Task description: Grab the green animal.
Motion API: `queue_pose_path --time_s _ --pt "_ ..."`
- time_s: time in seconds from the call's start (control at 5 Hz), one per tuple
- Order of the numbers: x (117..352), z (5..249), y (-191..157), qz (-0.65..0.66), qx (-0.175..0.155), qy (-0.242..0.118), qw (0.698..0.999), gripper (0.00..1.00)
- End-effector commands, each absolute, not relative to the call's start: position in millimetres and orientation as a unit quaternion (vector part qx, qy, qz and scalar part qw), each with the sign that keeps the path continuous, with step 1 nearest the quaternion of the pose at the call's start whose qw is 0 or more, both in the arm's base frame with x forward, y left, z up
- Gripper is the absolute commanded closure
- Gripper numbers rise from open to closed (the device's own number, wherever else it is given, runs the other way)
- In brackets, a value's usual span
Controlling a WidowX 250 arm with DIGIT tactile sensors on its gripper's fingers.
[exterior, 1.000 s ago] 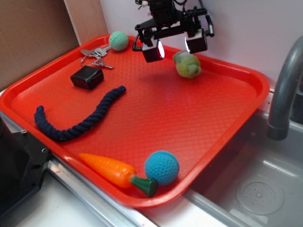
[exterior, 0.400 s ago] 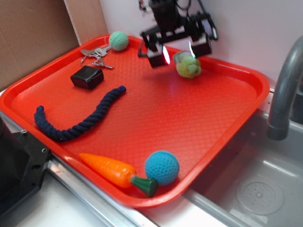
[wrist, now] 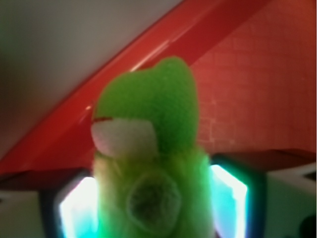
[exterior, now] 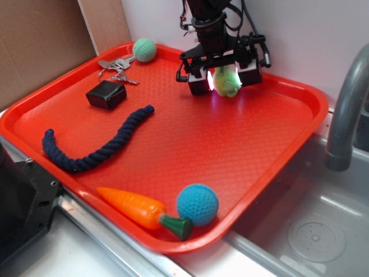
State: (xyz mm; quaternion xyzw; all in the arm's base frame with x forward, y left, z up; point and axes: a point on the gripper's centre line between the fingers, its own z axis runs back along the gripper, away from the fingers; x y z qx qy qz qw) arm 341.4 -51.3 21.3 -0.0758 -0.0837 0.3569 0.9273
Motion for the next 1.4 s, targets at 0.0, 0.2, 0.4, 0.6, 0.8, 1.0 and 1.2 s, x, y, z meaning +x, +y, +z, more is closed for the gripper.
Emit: queue_pose_path --time_s 0.0,0.2,0.4,0.6,0.8,1.0,1.2 --pt "309.2 57.9 -34.0 0.289 -0.065 -0.023 0.955 1.00" --pt "287.8 108.1 -40.4 0.206 -0.078 0.023 0.975 1.00" --pt "249.4 157.2 -39.4 0.122 -0.066 -0.007 0.990 1.00" --pt "227.9 204.7 -27.8 0.089 -0.048 -0.058 0.993 1.00" --pt "219.1 226.9 -19.8 0.082 -0.042 -0.085 0.992 1.00" --pt "216.7 225.3 -12.8 0.077 -0.032 -0.074 0.994 1.00" --pt "208.6 215.1 -20.2 0.057 -0.030 -0.054 0.996 1.00"
